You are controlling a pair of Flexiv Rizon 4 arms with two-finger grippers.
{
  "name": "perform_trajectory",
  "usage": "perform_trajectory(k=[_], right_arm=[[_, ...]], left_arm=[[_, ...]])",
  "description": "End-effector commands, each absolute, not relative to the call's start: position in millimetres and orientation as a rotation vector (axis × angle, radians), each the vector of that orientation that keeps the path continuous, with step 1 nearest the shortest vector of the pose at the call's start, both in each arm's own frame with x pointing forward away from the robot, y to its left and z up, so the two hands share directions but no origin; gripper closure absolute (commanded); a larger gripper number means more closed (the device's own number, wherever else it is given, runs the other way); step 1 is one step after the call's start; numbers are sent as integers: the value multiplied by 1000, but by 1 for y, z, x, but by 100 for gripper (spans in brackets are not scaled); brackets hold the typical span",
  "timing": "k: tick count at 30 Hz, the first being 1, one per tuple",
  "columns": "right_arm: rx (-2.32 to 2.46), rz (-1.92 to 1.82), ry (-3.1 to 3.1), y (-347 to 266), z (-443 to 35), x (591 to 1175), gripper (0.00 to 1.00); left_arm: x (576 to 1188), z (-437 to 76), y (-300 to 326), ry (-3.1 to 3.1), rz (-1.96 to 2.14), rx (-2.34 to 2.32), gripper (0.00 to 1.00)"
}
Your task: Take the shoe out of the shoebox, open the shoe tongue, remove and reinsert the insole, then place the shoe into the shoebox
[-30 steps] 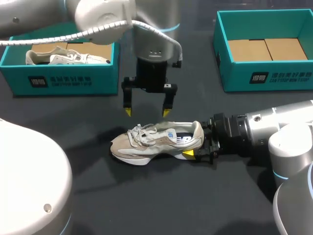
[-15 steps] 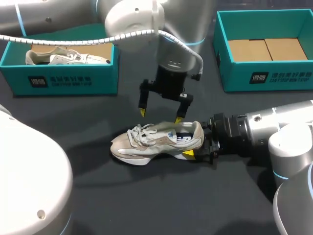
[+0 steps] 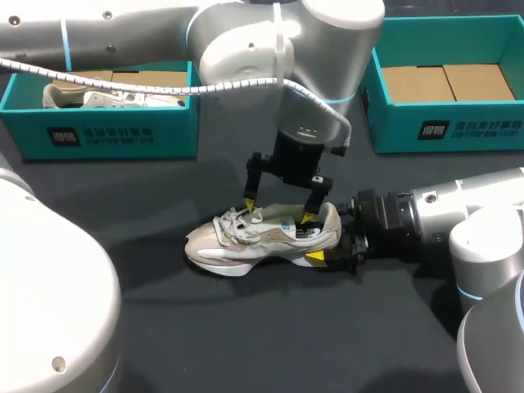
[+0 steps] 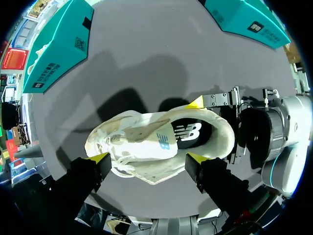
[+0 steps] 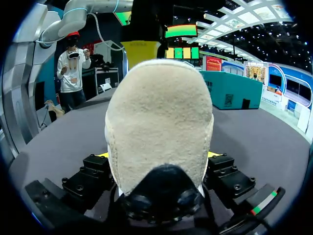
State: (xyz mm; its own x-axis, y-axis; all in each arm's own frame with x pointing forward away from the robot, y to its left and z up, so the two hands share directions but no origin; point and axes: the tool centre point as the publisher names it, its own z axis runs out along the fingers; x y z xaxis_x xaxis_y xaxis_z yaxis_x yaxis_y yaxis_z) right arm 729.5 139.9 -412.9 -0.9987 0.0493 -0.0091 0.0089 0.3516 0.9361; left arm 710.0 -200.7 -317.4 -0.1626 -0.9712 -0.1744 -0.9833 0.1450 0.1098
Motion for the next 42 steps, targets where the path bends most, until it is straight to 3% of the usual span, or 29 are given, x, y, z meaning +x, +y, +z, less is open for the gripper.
perform_trajectory(k=[1,42], right_arm=[[56,1762,2555,140,-412,728,100],[56,1762,2555,140,-412,728,100]], left_arm=[[709,-330,-205,2315,307,-1999,0],[720,-369,-187,2082,621,-1978,0]])
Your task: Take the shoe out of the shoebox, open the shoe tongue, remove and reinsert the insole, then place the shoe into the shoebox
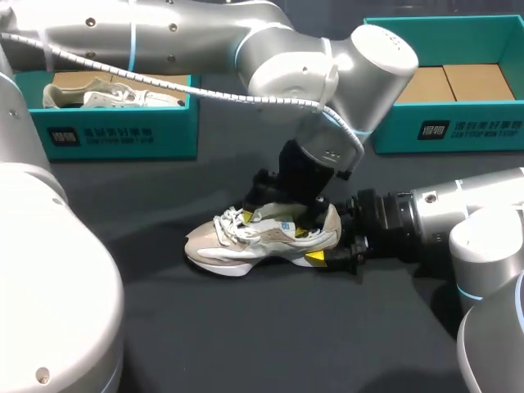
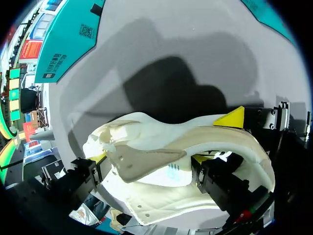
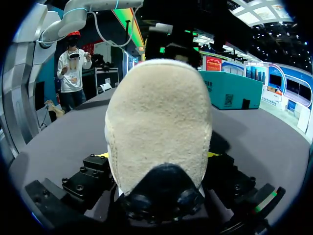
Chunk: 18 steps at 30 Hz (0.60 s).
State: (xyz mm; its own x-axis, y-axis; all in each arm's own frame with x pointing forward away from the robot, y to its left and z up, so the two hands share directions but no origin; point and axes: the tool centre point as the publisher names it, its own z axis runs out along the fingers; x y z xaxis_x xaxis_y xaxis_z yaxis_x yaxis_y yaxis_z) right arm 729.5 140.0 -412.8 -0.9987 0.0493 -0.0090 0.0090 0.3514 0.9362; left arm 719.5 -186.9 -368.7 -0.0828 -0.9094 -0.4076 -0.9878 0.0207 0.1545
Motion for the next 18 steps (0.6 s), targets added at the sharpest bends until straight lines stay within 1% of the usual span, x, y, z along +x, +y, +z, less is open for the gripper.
perform_trajectory(k=[1,5,8,9,10,13,15,17,18], right_arm=[[56,1762,2555,140,-412,728,100],[56,1762,2555,140,-412,728,100],[56,1762,2555,140,-412,728,100],[56,1762,2555,140,-412,728,100],[56,1762,2555,140,-412,728,100],[56,1762,2555,140,-412,728,100],[56,1762,2555,140,-412,728,100],[56,1762,2555,140,-412,728,100],[56,1762,2555,140,-412,728,100]], left_arm=[[719,-367,-185,2075,629,-1979,0],[715,-360,-176,2055,666,-1990,0],[712,-355,-170,2043,690,-1994,8],[711,-354,-169,2043,699,-1994,8],[711,-352,-167,2044,700,-1996,11],[709,-348,-163,2043,706,-2007,13],[707,-344,-161,2042,694,-2023,18],[705,-340,-159,2056,687,-2031,22],[704,-338,-159,2056,681,-2034,23]])
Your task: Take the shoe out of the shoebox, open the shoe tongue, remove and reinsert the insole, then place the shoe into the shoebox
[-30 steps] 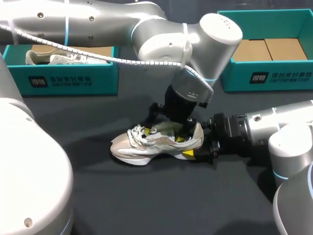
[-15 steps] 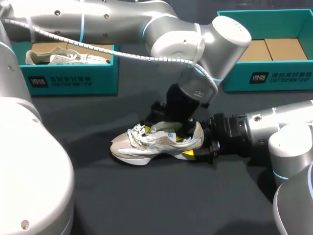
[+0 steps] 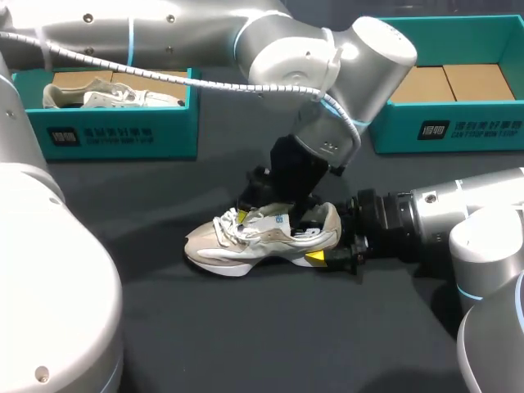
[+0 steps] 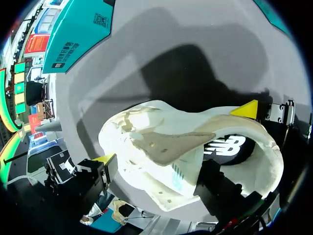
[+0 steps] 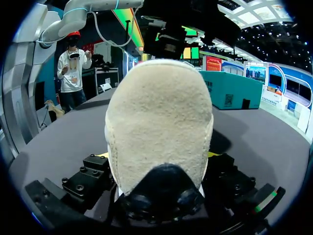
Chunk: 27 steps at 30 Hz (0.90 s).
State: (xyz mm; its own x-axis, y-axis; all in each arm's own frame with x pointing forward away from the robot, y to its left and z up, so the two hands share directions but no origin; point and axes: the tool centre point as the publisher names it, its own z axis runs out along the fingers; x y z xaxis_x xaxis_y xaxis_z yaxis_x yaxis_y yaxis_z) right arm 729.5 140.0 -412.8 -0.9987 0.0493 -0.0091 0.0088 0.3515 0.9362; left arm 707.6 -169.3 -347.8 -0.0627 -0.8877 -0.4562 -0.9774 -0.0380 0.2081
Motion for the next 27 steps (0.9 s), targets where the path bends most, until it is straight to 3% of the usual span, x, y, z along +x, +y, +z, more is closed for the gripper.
perform_trajectory(k=[1,5,9,11,17,23,27], right_arm=[[56,1762,2555,140,-412,728,100],[56,1762,2555,140,-412,728,100],[56,1762,2555,140,-412,728,100],[56,1762,2555,140,-412,728,100],[56,1762,2555,140,-412,728,100],[56,1762,2555,140,-412,728,100],[56,1762,2555,140,-412,728,100]], left_arm=[[704,-336,-158,2062,677,-2039,24],[702,-331,-159,2075,671,-2050,29],[701,-326,-163,2086,661,-2057,39],[700,-324,-164,2092,652,-2060,50],[700,-321,-166,2082,637,-2067,61],[702,-315,-161,2044,608,-2086,62],[702,-308,-154,1984,572,-2100,71]])
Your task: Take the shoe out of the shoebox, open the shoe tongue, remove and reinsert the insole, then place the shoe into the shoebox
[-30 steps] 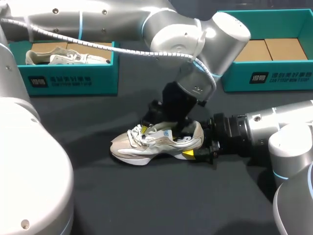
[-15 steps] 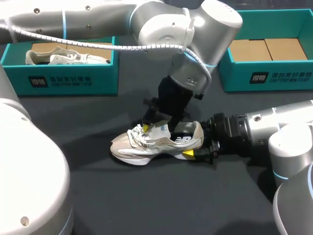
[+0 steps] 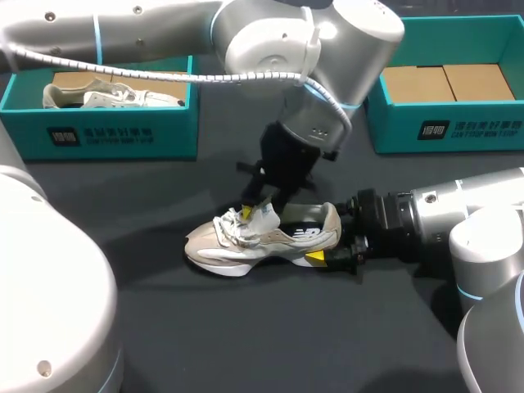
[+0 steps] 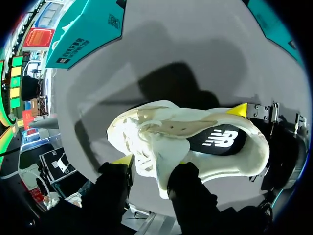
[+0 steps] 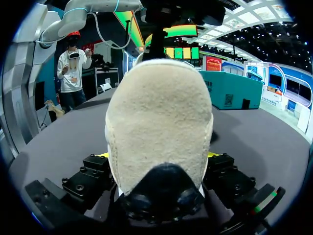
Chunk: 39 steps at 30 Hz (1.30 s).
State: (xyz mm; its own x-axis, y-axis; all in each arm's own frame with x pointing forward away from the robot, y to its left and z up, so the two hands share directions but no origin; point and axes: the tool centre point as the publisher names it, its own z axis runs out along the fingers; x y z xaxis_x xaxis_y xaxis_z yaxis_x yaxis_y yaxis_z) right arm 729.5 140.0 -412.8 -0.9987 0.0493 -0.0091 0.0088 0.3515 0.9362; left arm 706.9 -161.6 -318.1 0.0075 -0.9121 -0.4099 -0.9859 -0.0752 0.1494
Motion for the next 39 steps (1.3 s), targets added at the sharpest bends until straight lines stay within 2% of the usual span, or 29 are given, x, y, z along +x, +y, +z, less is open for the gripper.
perform_trajectory(k=[1,4,6,8,23,39], right_arm=[[56,1762,2555,140,-412,728,100],[56,1762,2555,140,-412,728,100],[56,1762,2555,140,-412,728,100],[56,1762,2555,140,-412,728,100],[56,1762,2555,140,-412,728,100],[56,1762,2555,140,-412,728,100]], left_arm=[[702,-307,-152,1979,566,-2101,74],[703,-303,-147,1955,554,-2111,82],[703,-302,-143,1942,548,-2117,93],[703,-301,-138,1931,538,-2133,100],[708,-315,-89,2094,333,-2324,100],[699,-346,-72,2122,419,-2345,100]])
